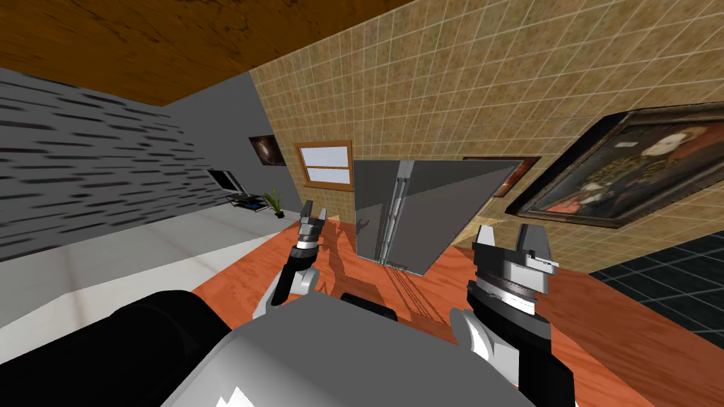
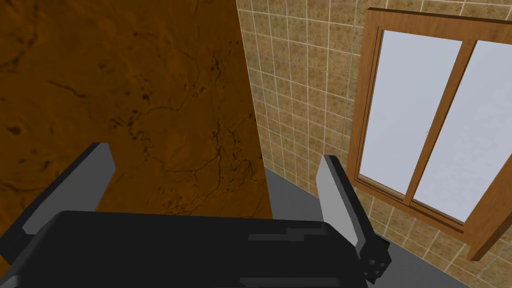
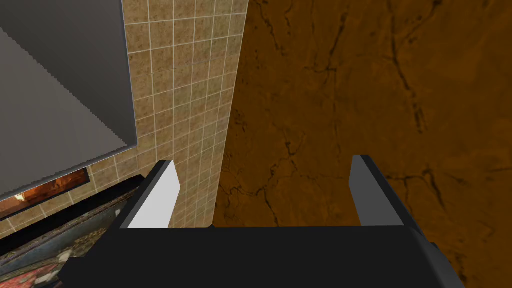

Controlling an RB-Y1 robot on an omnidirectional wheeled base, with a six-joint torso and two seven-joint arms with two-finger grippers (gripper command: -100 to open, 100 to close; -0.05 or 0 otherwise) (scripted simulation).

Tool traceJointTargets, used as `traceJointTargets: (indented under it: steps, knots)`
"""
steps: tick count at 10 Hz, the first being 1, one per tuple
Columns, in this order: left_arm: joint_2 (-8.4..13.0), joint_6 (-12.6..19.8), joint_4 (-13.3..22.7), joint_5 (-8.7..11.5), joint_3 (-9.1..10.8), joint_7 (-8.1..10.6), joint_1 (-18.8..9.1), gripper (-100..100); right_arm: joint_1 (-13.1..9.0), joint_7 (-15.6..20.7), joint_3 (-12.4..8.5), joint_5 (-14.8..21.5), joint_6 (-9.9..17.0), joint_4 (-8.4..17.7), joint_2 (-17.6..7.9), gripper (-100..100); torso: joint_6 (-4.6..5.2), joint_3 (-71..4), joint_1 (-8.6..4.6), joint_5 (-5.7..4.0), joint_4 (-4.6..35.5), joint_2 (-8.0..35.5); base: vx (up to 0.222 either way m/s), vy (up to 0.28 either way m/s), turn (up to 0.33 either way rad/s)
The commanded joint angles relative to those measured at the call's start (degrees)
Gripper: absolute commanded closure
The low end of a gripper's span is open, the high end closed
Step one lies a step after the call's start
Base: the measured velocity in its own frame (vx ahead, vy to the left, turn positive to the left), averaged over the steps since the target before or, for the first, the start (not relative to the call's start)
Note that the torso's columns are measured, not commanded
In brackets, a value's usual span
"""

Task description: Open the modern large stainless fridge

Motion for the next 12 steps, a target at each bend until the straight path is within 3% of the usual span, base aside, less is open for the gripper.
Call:
traceJointTargets:
  steps: [1, 9, 10, 12]
  knots:
    - [0.00, 0.00, 0.00, 0.00, 0.00, 0.00, 0.00, 0, 0.00, 0.00, 0.00, 0.00, 0.00, 0.00, 0.00, 0, 0.00, -4.67, 0.00, 0.00, 2.35, 2.32, 0.000, 0.000, 0.000]
    - [0.00, -0.01, -0.02, 0.00, 0.00, 0.00, 0.00, 0, 0.00, 0.00, 0.00, 0.00, -0.01, -0.02, 0.00, 0, 0.00, -70.73, 0.00, 0.00, 35.37, 35.39, 0.000, 0.000, 0.000]
    - [0.00, -0.01, -0.02, 0.00, 0.00, 0.00, 0.00, 0, 0.73, 0.65, -1.36, 0.02, -0.32, 0.53, -2.55, -100, 0.00, -79.19, 0.00, 0.00, 39.60, 39.62, 0.006, -0.001, 0.015]
    - [0.00, 0.00, 0.01, 0.00, 0.00, 0.00, 0.00, 0, 2.47, 2.14, -4.45, 0.05, -1.09, 1.72, -6.04, -100, 0.00, -84.25, -0.03, -0.01, 42.05, 42.09, 0.003, -0.006, 0.025]
